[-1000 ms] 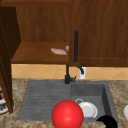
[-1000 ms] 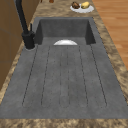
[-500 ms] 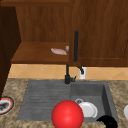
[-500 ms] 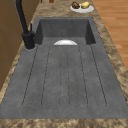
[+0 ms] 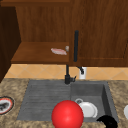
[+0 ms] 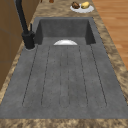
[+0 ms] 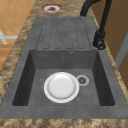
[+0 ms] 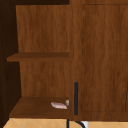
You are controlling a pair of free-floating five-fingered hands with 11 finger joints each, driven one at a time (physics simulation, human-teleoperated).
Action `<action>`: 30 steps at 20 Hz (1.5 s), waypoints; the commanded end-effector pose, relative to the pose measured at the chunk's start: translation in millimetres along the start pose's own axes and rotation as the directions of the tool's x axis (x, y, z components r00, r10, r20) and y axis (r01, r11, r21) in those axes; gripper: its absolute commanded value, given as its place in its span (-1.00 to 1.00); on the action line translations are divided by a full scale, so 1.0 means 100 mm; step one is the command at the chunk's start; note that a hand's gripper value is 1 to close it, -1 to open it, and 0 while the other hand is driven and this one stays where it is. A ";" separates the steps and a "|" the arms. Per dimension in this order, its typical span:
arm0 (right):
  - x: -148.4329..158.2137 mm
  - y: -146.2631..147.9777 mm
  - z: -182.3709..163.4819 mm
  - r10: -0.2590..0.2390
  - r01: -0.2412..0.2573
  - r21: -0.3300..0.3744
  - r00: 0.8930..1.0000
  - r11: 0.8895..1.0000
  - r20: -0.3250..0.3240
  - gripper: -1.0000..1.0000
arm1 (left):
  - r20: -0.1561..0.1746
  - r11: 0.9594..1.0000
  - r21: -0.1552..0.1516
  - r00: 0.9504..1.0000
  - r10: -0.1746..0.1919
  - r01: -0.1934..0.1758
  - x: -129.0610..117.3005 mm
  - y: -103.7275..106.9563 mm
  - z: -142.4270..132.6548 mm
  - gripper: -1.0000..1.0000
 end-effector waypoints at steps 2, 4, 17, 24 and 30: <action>0.00 0.00 0.00 0.000 0.000 0.000 1.000 1.000 0.000 0.00 | 0.014 1.000 -0.005 1.000 -0.004 0.004 0.21 0.37 0.23 1.00; 0.00 0.00 0.00 0.000 0.000 0.000 1.000 1.000 0.000 0.00 | 0.020 1.000 -0.012 1.000 -0.016 0.016 0.23 0.49 0.19 1.00; 0.00 0.00 0.00 0.000 0.000 0.000 1.000 1.000 0.000 0.00 | 0.052 0.998 -0.065 0.999 0.006 -0.002 0.65 1.12 -0.02 -1.00; 0.00 0.00 0.00 0.000 0.000 0.000 1.000 1.000 0.000 0.00 | -0.002 0.991 -0.118 0.998 0.058 -0.058 1.00 1.32 0.29 -1.00; 0.00 0.00 0.00 0.000 0.000 0.000 1.000 1.000 0.000 0.00 | 0.003 0.974 -0.183 0.991 0.134 -0.131 1.22 1.30 0.46 -1.00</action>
